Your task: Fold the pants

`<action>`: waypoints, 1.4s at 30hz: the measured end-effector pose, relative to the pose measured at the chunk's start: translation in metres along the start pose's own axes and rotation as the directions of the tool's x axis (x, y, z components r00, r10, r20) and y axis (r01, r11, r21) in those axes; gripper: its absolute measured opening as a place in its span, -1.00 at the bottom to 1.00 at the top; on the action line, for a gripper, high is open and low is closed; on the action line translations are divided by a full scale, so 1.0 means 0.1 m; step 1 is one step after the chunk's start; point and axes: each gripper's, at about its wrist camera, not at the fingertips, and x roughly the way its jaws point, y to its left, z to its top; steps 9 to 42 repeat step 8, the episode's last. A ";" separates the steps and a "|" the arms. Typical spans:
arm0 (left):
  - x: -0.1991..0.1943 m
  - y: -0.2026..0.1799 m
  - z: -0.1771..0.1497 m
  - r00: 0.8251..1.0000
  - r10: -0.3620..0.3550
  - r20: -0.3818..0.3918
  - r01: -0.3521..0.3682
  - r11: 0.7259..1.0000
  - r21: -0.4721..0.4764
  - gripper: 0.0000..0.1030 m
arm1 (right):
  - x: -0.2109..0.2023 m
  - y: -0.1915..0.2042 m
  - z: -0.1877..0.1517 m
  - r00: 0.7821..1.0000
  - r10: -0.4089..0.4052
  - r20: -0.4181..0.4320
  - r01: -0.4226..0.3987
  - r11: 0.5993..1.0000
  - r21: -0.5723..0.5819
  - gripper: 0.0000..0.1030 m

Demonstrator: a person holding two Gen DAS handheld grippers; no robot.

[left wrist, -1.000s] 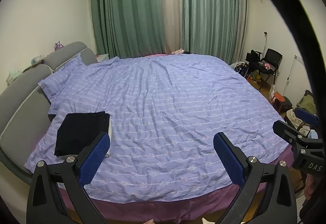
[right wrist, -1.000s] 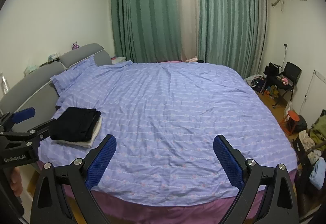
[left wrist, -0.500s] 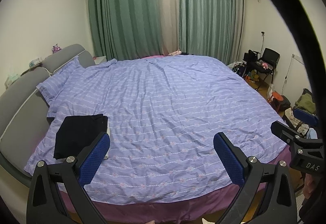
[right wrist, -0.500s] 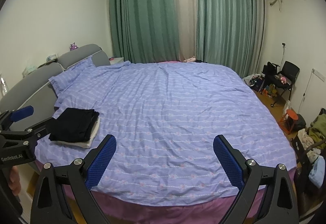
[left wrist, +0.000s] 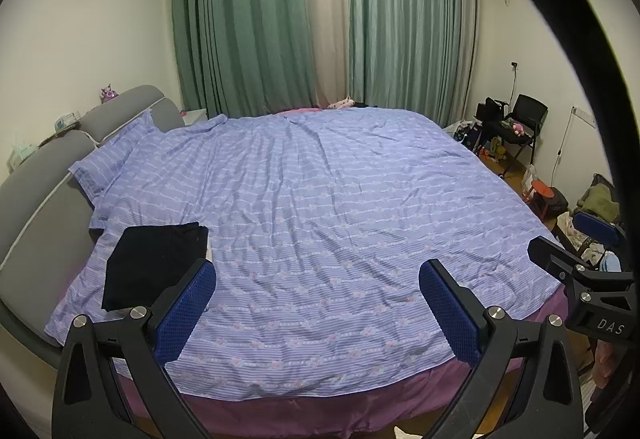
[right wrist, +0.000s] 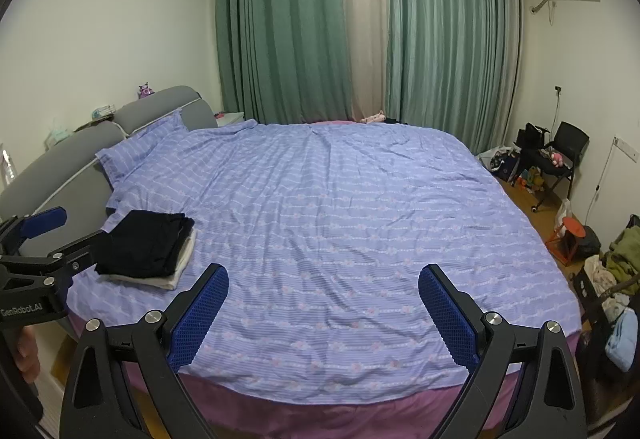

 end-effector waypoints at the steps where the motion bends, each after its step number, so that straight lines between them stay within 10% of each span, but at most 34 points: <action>1: 0.00 0.01 0.00 1.000 -0.001 0.000 0.001 1.000 0.000 1.00 | 0.00 0.00 0.00 1.000 -0.001 0.000 0.001 1.000 0.000 0.87; 42: 0.00 -0.01 0.00 1.000 0.006 -0.002 -0.006 1.000 -0.008 1.00 | 0.01 -0.05 0.00 1.000 0.001 0.001 -0.001 1.000 -0.001 0.87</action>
